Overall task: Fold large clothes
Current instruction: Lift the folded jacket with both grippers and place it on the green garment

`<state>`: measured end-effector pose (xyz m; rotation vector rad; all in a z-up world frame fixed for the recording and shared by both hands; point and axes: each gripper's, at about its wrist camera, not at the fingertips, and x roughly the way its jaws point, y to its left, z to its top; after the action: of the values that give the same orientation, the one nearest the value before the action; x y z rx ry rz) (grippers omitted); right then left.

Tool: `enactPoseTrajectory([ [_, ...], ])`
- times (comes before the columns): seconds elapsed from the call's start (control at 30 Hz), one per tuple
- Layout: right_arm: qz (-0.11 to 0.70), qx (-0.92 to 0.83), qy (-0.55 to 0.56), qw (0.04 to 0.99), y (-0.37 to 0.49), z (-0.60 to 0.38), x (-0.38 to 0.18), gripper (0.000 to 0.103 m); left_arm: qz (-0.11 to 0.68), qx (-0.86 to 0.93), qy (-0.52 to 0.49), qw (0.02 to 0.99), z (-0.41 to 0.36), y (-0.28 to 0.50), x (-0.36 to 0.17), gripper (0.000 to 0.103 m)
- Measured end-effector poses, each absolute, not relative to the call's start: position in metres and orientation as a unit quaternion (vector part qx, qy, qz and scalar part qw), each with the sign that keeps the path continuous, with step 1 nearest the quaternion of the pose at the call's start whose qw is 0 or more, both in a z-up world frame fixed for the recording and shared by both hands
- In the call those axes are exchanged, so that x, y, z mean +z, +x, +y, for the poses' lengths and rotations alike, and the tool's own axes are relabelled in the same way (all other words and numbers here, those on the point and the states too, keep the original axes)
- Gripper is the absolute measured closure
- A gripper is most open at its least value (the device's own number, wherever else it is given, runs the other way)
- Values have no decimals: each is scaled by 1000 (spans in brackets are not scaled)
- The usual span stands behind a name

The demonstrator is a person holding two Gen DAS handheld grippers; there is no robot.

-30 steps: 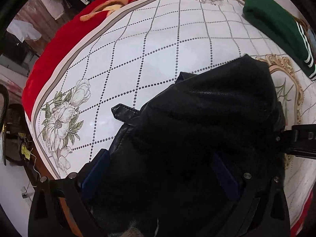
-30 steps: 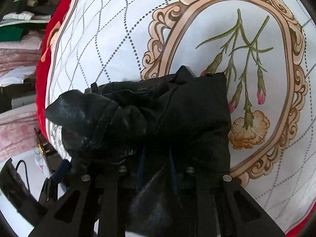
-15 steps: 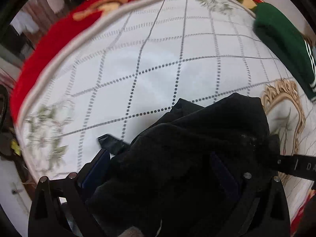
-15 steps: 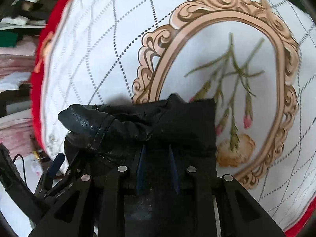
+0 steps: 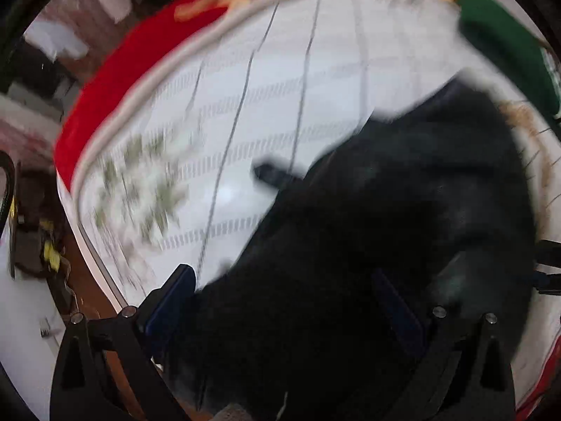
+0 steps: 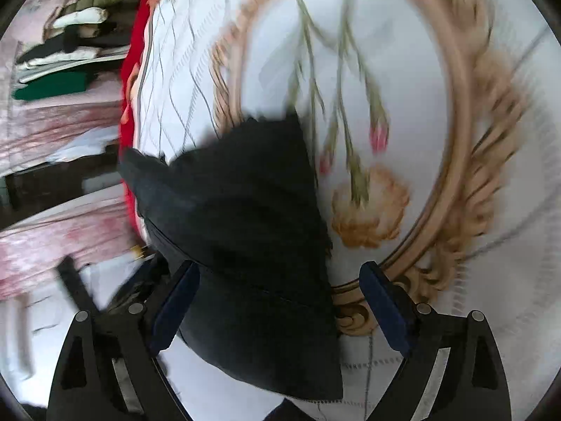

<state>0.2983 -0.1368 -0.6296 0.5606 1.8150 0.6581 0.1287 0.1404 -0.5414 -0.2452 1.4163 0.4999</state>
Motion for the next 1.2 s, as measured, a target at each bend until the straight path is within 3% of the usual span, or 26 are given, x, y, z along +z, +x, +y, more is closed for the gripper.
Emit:
enactPoseTrajectory([
  [0.27,740,350,234,524,296,-88,-647,7,643,225,-117,723,148,129,-556,0],
  [0.5,665,507,380,395,301,-93,-605,7,640,226,-160,717,164,115,-565,0],
  [0.67,745,416,252,457,300,-62,-658,8,633,214,-175,723,163,105,-563,0],
  [0.73,752,389,248,470,302,-63,-674,12,633,221,-175,721,162,101,-558,0],
  [0.77,749,385,263,471,303,-66,-673,27,630,225,-186,720,164,97,-553,0],
  [0.83,735,378,292,481,300,-78,-666,39,612,236,-228,720,171,75,-534,0],
  [0.93,727,358,330,485,286,-96,-660,46,571,256,-292,723,181,27,-501,0],
  [1.03,723,341,352,487,274,-125,-661,46,544,256,-378,704,184,-14,-494,0],
  [1.2,728,313,351,499,268,-135,-686,21,505,215,-510,662,181,-16,-527,0],
])
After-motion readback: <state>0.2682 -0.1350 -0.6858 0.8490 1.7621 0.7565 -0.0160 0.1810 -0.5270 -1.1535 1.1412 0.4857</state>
